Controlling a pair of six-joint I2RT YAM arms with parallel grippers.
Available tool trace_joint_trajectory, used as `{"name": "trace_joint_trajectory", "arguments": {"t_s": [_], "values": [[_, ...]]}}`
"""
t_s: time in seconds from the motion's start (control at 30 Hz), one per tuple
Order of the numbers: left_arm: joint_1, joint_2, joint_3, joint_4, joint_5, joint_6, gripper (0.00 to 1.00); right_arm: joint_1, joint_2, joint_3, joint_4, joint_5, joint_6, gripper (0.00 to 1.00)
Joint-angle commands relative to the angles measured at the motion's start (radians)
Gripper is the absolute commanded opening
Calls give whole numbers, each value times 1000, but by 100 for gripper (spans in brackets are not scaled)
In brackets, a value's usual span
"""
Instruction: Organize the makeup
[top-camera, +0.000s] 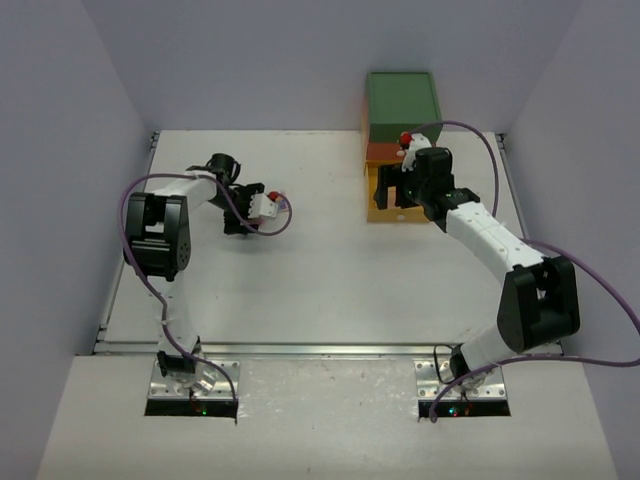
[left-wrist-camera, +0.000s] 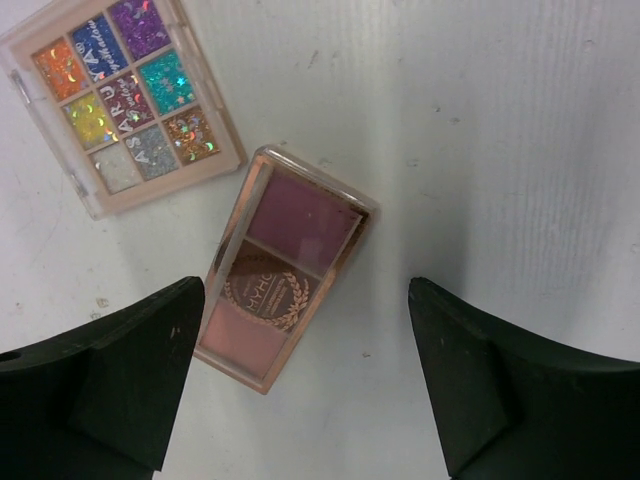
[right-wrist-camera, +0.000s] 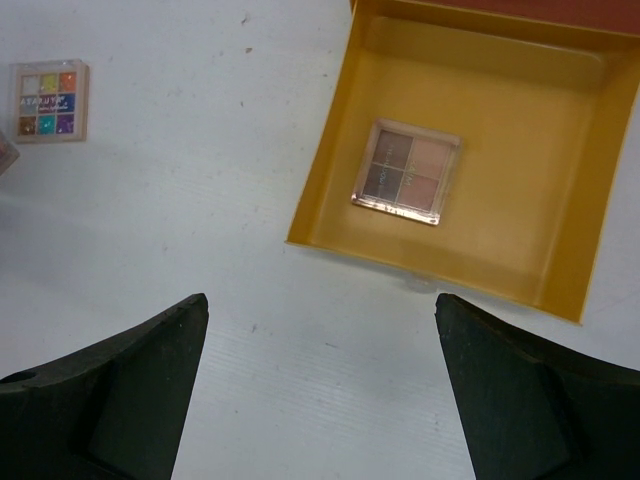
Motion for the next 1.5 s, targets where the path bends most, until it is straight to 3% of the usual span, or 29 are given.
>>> {"name": "trace_joint_trajectory", "arguments": {"t_s": [0.0,0.1,0.13,0.2,0.33,0.73,0.8,0.9,1.1,1.47], "values": [[-8,13,-75,-82,6,32,72,10,-61,-9,43,-3,11,95],[-8,12,-104,-76,-52,36,56,15,-73,-17,42,-7,19,95],[-8,10,-113,-76,-62,36,56,18,-73,-21,42,-9,19,95],[-8,-8,-142,-59,-66,32,38,24,-83,-30,39,-16,28,95],[-6,-32,-190,-1,-56,22,28,34,-100,-45,36,-29,28,95],[-2,-140,-52,-3,85,-41,67,47,-127,-53,8,-52,22,96],[-2,-129,-5,-18,120,-33,78,46,-135,-59,5,-58,19,96],[-3,-33,125,-64,111,-53,85,48,-141,-67,-14,-58,20,96],[-2,136,274,-171,61,-99,90,48,-147,-88,-11,-60,25,98],[-2,292,473,-456,29,-41,92,51,-178,-113,-21,-55,37,99]]}}
